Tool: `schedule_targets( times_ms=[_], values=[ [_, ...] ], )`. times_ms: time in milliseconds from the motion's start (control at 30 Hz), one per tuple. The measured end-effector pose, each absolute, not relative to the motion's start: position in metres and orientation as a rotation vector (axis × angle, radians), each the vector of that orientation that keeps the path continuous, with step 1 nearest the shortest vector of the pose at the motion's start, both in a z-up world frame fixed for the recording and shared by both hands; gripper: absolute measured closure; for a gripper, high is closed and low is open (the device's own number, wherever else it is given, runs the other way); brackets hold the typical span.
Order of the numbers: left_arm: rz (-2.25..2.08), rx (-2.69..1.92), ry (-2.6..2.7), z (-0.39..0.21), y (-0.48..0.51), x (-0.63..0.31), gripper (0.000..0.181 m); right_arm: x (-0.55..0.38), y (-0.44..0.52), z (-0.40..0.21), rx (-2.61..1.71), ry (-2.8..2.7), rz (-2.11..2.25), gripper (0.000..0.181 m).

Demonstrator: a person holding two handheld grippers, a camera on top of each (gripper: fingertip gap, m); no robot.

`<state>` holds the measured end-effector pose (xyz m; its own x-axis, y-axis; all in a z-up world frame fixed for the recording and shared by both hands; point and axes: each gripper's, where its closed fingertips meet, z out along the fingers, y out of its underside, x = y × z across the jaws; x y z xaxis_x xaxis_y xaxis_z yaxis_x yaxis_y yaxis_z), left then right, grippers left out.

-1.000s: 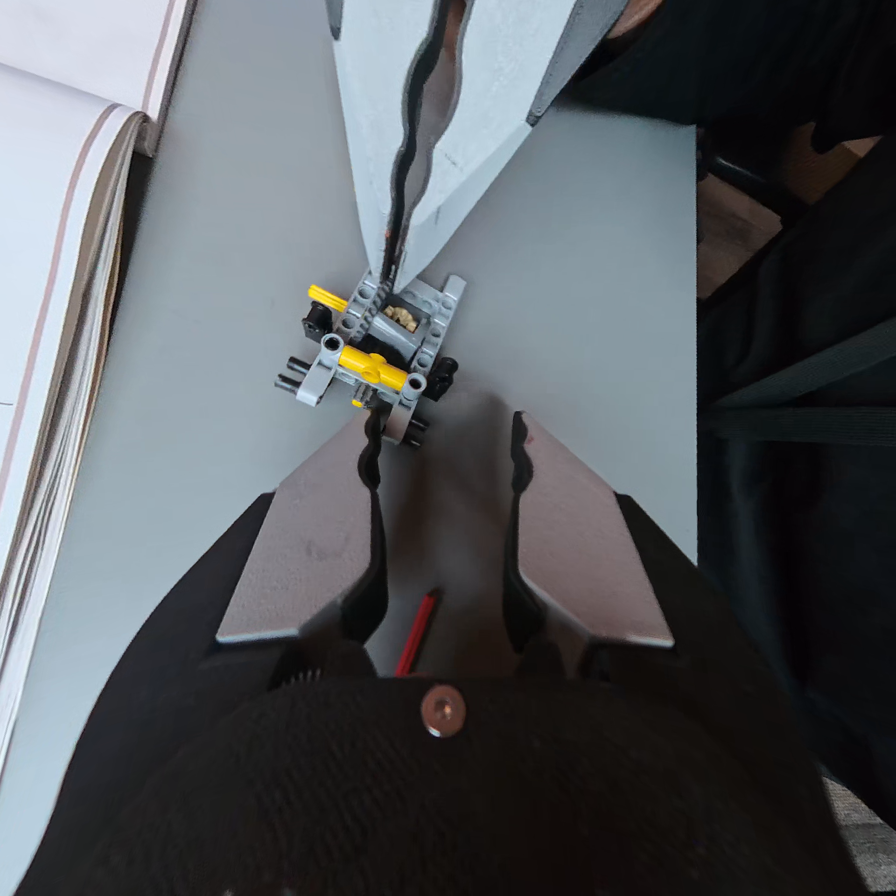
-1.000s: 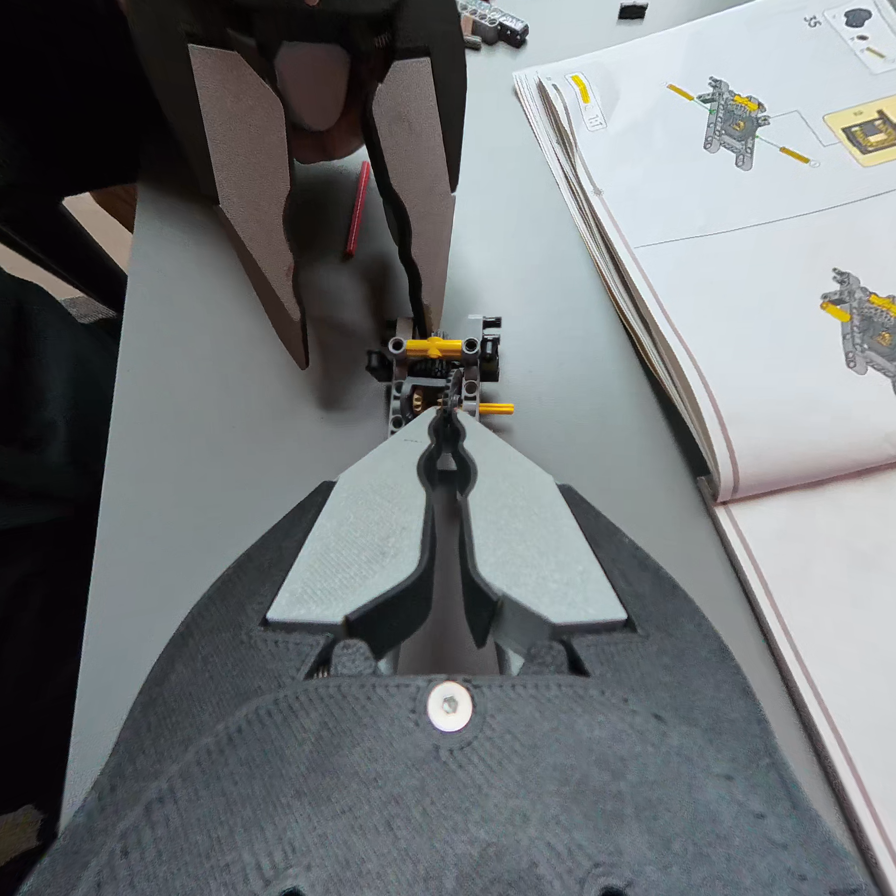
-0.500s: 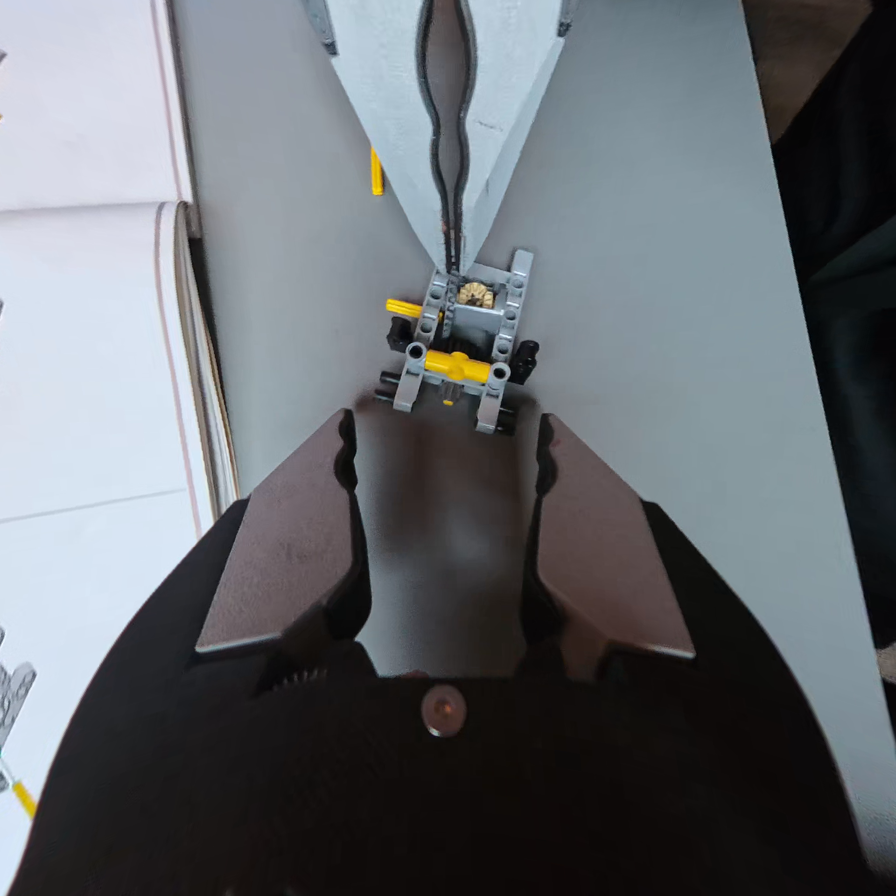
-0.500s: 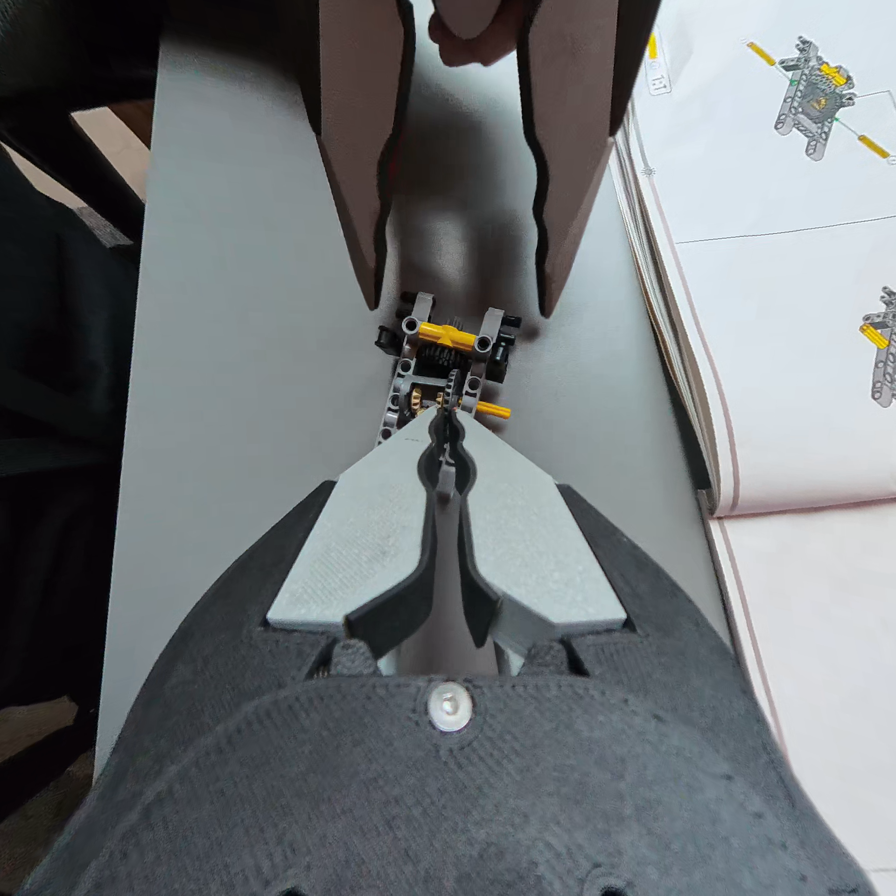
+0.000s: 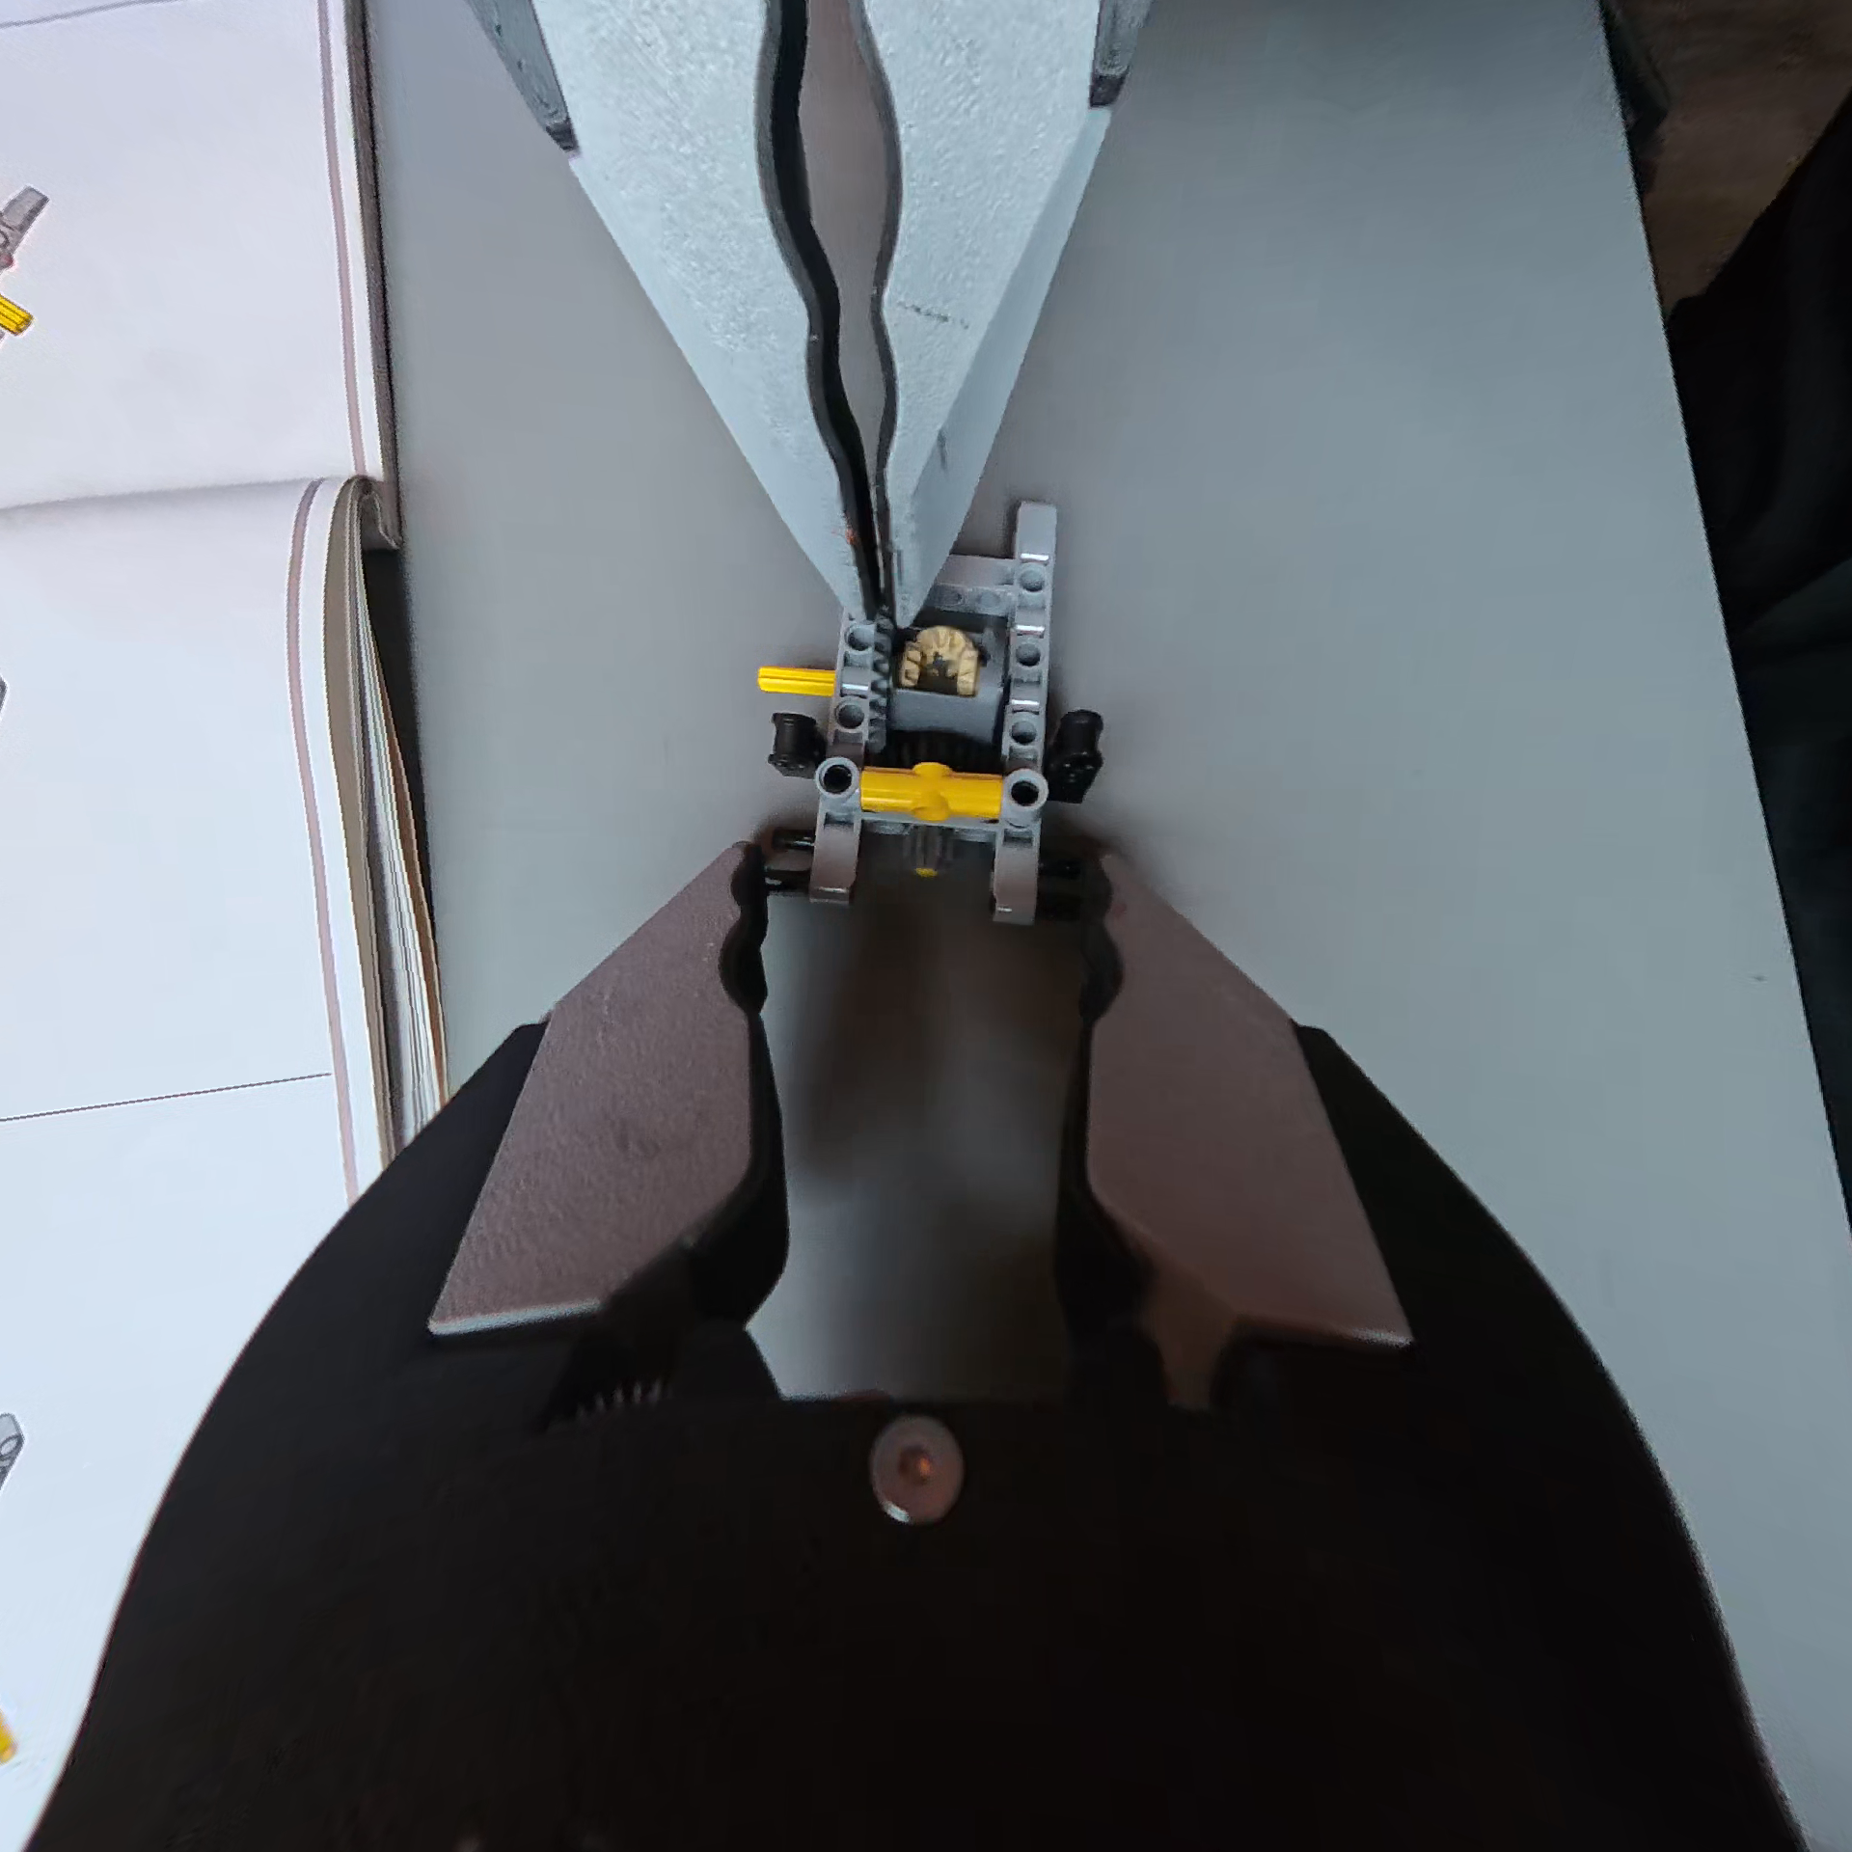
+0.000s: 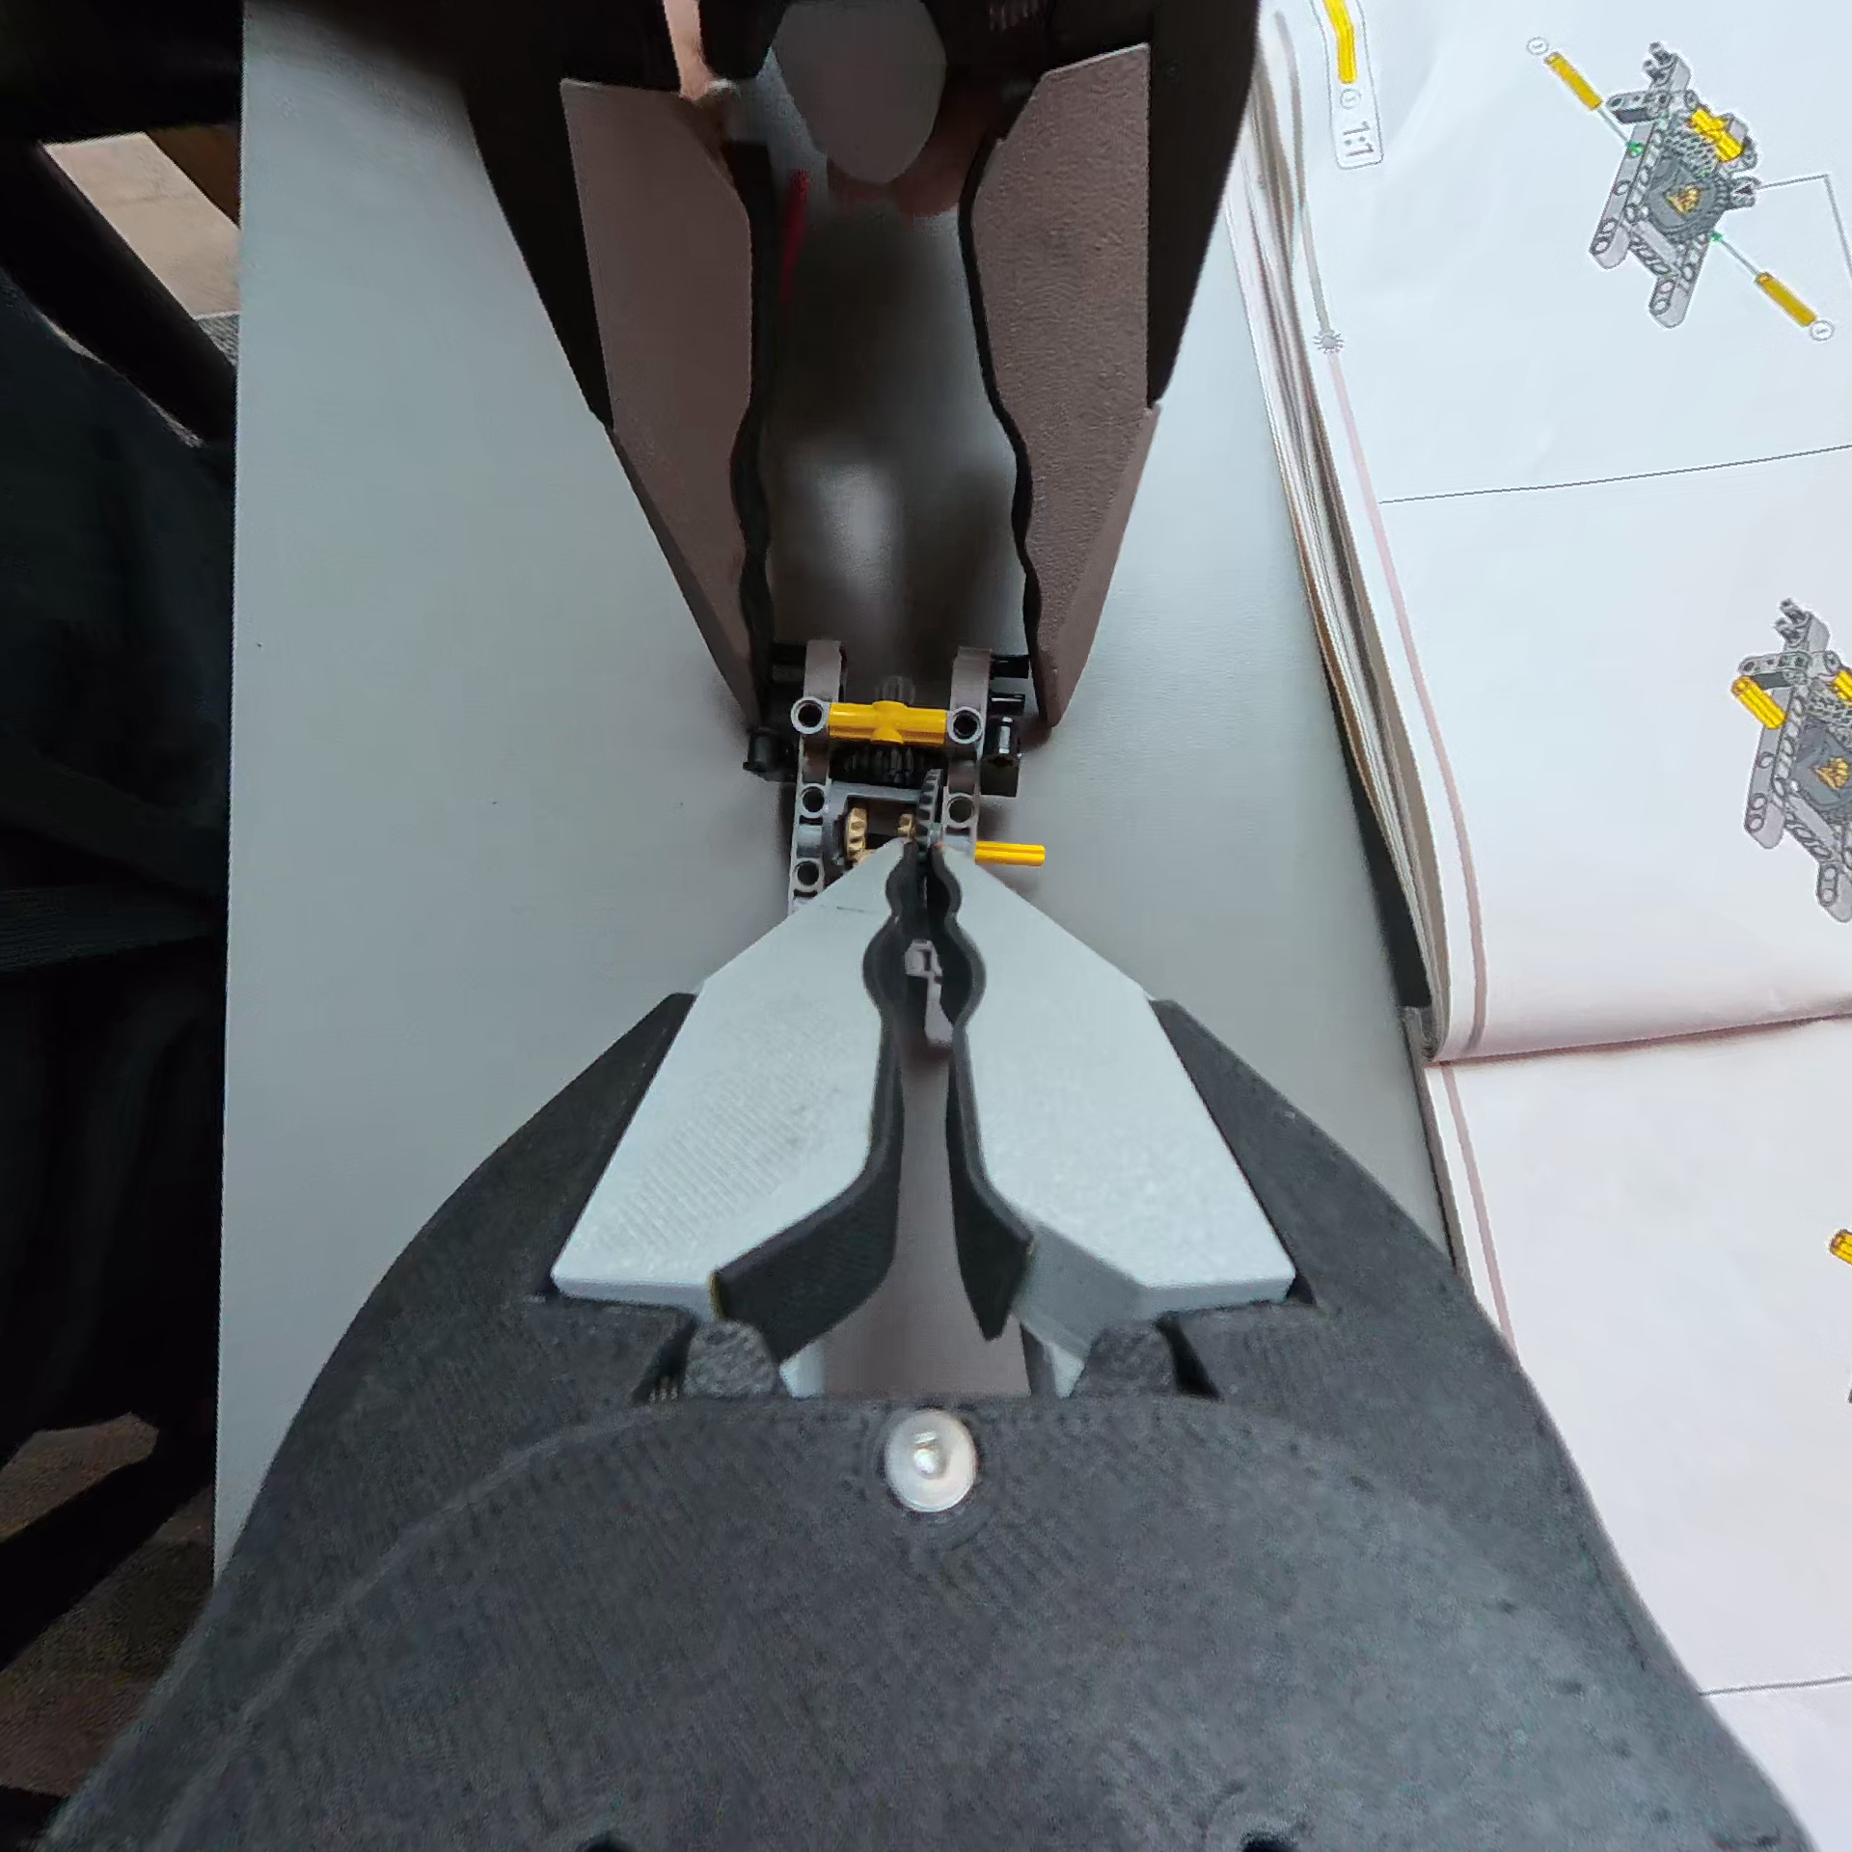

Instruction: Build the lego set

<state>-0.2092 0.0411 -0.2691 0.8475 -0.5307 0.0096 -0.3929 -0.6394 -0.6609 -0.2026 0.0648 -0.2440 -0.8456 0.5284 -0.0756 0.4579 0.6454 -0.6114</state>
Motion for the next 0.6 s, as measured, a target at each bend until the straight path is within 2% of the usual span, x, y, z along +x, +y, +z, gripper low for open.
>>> schedule_targets(
  times_ms=[600],
  values=[
    [-0.254,-2.301,0.591,-0.2685,0.0444,-0.2051,0.121,-0.199,0.0665,-0.2465,-0.623,-2.672,0.916,0.181]
  ],
)
